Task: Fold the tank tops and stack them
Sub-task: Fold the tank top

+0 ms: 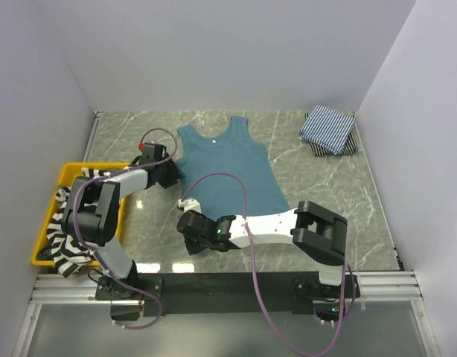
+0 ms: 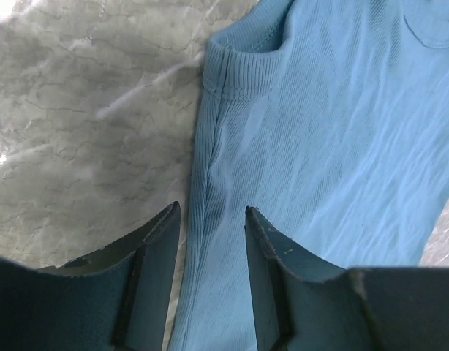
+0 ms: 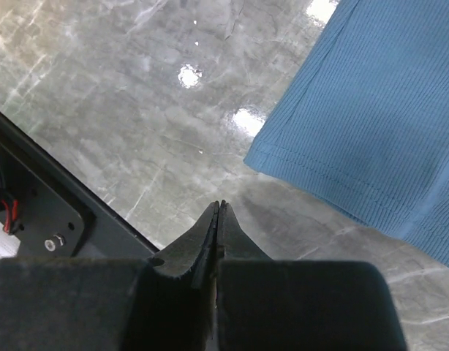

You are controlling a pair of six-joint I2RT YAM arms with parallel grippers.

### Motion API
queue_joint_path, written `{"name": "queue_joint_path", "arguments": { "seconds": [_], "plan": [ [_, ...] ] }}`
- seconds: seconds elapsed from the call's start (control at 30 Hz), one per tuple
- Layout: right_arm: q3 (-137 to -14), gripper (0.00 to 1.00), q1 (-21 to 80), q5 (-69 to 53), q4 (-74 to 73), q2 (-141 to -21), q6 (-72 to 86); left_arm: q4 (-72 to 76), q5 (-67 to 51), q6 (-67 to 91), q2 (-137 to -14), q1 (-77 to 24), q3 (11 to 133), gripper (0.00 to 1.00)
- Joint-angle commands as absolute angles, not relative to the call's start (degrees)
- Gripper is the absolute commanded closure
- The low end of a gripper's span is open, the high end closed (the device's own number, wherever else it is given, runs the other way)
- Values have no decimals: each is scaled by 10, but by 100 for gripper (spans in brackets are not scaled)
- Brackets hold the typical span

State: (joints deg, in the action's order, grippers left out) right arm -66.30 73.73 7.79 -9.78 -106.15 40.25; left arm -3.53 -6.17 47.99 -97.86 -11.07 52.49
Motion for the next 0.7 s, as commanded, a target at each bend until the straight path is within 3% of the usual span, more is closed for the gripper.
{"name": "queue_joint_path", "arguments": {
  "seconds": [0.0,0.47,0.67],
  "plan": [
    [-663,100,738,73,-79,-1036,411,15,-44,490,-952,-111,529,54],
    [-668,100,742,102,-108,-1021,417,-40,15,475,-1027,-110,595,60],
    [-727,71,748,176,-159,-1066,400,-44,15,475,-1035,-110,605,61]
  ]
}}
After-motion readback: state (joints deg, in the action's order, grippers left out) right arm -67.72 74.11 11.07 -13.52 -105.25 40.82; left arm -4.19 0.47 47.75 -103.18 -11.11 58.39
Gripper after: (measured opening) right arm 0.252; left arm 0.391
